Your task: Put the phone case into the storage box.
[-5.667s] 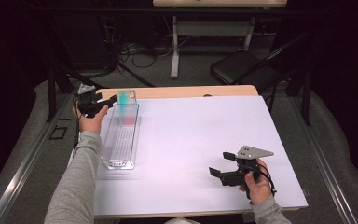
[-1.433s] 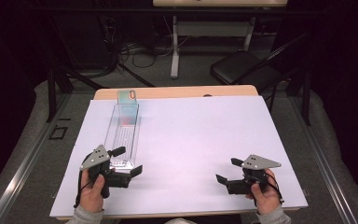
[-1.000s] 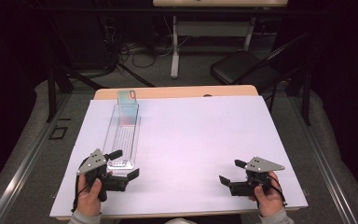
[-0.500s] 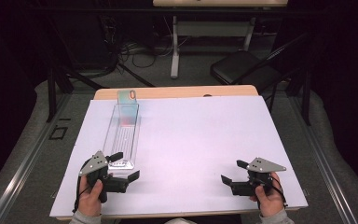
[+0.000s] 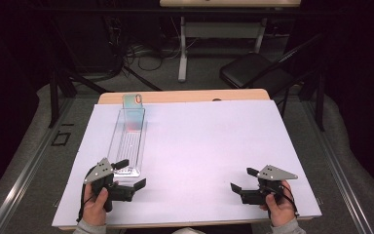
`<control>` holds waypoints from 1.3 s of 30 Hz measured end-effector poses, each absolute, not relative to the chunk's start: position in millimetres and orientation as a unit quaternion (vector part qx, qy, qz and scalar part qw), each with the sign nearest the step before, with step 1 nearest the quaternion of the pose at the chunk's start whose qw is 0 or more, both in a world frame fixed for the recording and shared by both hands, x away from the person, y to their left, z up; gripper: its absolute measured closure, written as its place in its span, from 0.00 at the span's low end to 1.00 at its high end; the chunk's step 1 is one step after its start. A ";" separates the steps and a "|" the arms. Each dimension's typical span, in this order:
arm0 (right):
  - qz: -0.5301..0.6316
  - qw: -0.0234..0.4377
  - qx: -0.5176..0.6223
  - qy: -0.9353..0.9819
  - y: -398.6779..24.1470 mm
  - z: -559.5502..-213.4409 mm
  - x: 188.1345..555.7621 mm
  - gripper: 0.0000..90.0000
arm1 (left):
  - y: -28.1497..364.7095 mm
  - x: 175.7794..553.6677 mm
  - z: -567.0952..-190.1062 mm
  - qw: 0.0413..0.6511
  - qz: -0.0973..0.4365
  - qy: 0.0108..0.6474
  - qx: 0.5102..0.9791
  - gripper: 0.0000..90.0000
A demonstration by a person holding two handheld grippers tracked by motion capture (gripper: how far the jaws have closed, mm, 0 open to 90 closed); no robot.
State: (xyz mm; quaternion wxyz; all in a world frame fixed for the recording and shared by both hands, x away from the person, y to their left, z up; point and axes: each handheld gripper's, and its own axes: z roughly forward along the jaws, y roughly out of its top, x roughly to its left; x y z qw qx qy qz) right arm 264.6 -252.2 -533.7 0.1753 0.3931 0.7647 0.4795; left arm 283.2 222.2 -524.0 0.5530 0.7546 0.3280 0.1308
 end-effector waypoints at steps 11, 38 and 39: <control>0.479 0.171 0.395 0.765 -250.7 -538.4 266.0 0.16 | 222.7 285.2 -526.9 0.551 0.128 0.333 0.754 0.01; 0.474 0.175 0.400 0.765 -253.9 -541.7 268.0 0.16 | 223.4 287.4 -528.6 0.552 0.124 0.340 0.751 0.01; 0.471 0.175 0.400 0.766 -254.6 -542.2 268.6 0.16 | 223.7 287.6 -528.3 0.551 0.126 0.338 0.752 0.01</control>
